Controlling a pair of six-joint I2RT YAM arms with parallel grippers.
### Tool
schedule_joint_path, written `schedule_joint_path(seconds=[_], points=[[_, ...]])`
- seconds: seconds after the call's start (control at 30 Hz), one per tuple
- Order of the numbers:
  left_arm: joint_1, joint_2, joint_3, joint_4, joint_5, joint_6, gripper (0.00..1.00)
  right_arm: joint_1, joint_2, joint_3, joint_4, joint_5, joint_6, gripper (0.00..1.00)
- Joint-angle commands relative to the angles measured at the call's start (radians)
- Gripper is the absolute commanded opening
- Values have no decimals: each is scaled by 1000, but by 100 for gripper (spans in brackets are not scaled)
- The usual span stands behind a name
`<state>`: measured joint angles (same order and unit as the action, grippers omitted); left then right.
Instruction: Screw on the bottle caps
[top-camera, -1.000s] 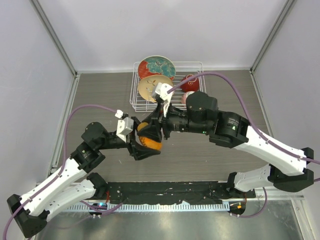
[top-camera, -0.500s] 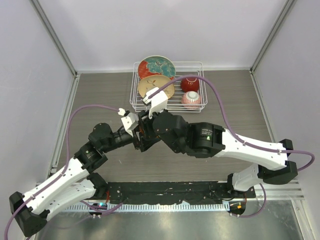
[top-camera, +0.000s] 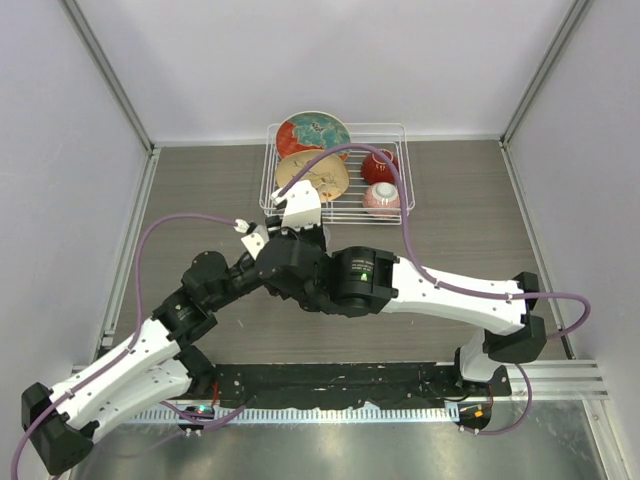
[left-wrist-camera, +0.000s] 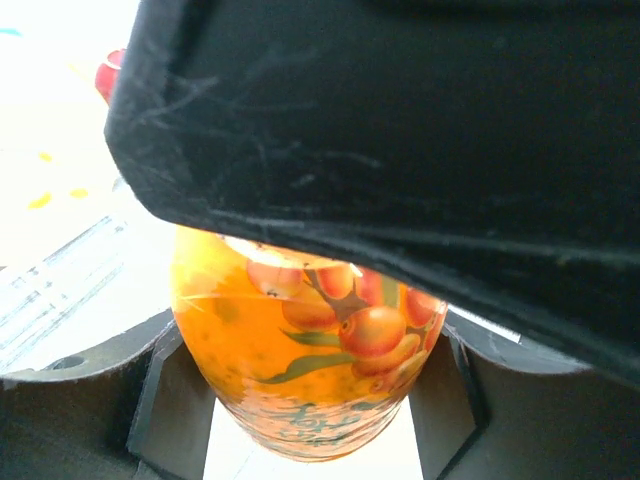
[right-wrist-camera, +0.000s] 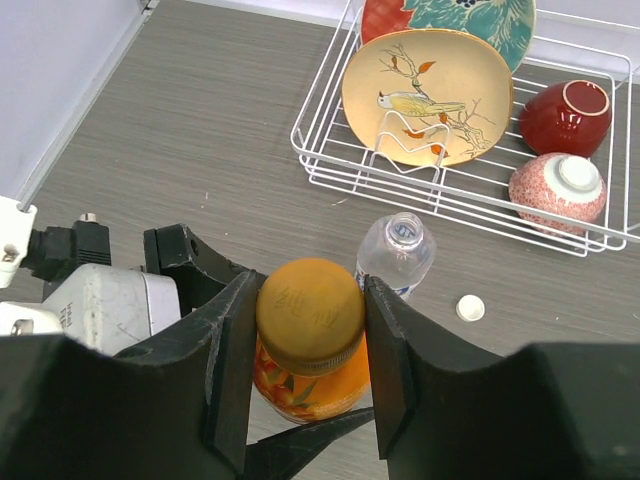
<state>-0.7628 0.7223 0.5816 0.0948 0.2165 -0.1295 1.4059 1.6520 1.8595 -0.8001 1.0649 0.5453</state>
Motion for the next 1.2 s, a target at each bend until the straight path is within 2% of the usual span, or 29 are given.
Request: schedule_joint_path(seconds=[0.0,0.1,0.13,0.3,0.37,0.53,0.6,0.63,0.67,0.7,0.77,0.87,1.17], points=[[11,-55,15,138,-98,16,0,-21,-40,-9,-49,93,-76,13],[11,-58,20,138,-65,5,0,-21,-167,-87,126,-55,-149,34],[11,-60,23,138,-56,1,0,-25,-210,-133,172,-121,-169,46],[11,-61,41,103,40,33,0,-42,-411,-221,353,-539,-248,57],[11,-55,50,97,67,25,0,-44,-440,-226,357,-615,-284,60],[10,-52,58,68,187,8,0,-45,-520,-229,342,-748,-356,66],[11,-52,66,48,381,8,0,-45,-541,-240,341,-814,-424,66],[10,-49,69,46,482,13,0,-47,-563,-255,340,-933,-479,66],[11,-37,86,43,674,36,0,-45,-575,-264,340,-1003,-502,66],[11,-29,95,34,781,45,0,-47,-586,-276,340,-1114,-527,66],[2,-12,124,26,939,42,0,-48,-615,-289,335,-1224,-592,66],[-1,5,158,10,1029,15,0,-51,-626,-293,337,-1309,-628,65],[-7,26,190,14,1077,-30,0,-59,-511,-261,318,-1369,-637,61]])
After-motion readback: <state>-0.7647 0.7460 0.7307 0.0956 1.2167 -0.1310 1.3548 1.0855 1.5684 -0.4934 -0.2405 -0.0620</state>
